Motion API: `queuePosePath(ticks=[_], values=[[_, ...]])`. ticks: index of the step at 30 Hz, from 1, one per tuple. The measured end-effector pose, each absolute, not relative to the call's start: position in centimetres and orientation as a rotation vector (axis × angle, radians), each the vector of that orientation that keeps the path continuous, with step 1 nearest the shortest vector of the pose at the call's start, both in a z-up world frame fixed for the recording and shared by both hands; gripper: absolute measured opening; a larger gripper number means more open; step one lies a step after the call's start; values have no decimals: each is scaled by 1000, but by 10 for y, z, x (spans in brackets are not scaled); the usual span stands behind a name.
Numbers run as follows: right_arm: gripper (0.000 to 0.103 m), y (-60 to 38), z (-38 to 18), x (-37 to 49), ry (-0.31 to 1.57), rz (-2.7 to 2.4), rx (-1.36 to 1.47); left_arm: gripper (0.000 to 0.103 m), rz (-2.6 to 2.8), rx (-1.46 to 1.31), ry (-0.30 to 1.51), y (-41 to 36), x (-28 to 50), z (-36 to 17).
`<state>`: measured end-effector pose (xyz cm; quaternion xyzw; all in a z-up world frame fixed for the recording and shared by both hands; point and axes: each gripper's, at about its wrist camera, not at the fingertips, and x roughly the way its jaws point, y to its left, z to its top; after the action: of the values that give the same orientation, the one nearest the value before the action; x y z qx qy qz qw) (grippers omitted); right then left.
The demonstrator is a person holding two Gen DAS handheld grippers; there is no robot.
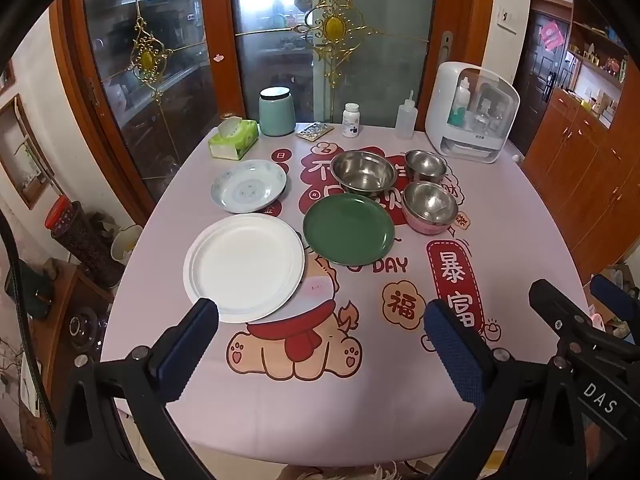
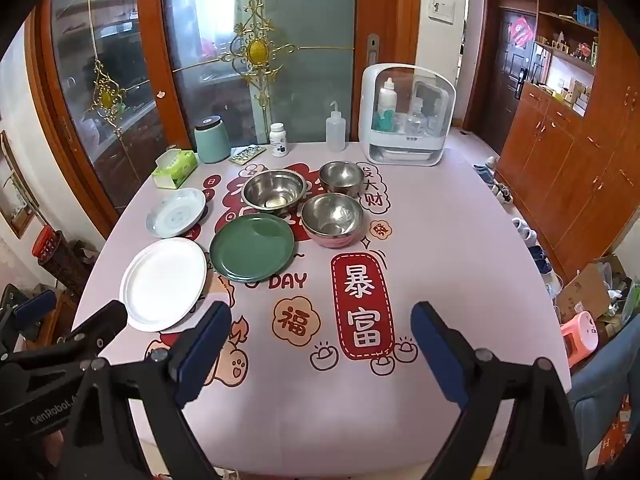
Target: Organize plates and bowls
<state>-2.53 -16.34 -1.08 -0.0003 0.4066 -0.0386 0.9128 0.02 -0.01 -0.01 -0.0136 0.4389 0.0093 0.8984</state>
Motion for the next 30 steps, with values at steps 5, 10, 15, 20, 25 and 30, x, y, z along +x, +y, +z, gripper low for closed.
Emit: queuePosePath(ticks=[5, 10, 15, 20, 25, 30], values=[[92, -163, -11, -26, 836, -72, 12, 102, 7, -39, 903, 1, -1, 2], [92, -166, -18, -24, 844, -69, 15, 102, 9, -48, 920, 1, -1, 1], [92, -166, -16, -24, 848, -67, 19, 102, 17, -51, 928, 0, 1, 1], [92, -166, -18, -24, 852, -65, 21, 102, 11, -55, 929, 1, 0, -6], [92, -166, -19, -24, 852, -65, 21, 102, 11, -58, 930, 3, -1, -6], [92, -166, -20, -23, 853, -65, 23, 102, 11, -57, 931, 2, -1, -6]])
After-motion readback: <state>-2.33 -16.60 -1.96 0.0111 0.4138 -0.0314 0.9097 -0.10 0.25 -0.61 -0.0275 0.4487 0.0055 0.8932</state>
